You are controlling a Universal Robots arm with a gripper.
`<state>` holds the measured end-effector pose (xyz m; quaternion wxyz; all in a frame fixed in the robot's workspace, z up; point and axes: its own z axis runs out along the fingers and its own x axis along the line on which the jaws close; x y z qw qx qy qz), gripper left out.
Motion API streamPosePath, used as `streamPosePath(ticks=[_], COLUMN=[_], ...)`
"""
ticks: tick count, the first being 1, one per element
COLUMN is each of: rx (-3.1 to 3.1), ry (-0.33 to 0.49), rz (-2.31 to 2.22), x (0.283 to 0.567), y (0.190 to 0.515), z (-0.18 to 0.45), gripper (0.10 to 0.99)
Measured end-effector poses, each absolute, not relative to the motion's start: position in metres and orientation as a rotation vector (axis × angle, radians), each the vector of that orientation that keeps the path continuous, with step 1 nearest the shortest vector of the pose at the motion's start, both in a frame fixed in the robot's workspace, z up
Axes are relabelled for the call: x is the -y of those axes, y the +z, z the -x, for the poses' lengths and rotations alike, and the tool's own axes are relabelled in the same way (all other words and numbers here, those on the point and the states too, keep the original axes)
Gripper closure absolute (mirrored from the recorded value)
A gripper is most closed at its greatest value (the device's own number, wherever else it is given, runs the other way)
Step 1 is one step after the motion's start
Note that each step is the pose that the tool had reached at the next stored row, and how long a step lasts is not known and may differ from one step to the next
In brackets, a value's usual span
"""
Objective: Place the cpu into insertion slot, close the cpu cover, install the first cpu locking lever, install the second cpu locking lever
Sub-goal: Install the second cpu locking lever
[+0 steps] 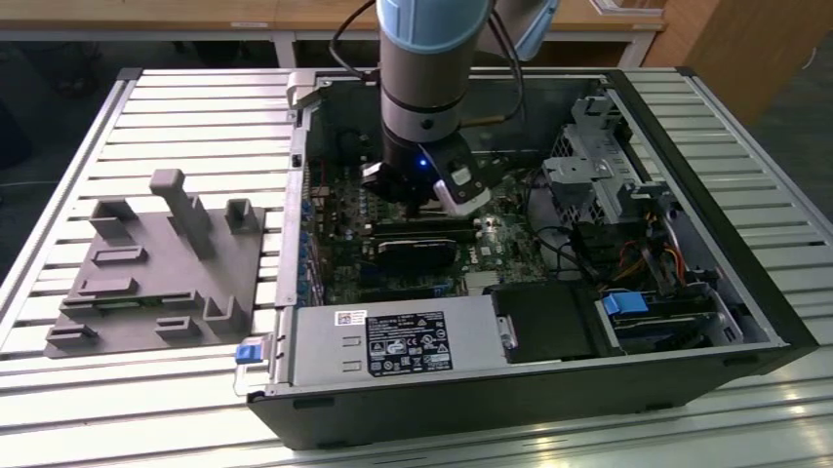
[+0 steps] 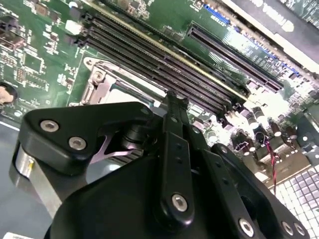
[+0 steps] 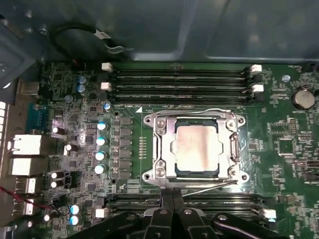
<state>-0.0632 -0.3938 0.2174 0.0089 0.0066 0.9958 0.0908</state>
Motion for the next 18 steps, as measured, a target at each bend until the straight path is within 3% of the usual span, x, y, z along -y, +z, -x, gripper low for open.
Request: streamPosePath(ticks=[18], rx=[-3.097], ry=[0.375], rz=[-0.021], x=[0.4], y=[0.202], z=[0.072], gripper=[0.965])
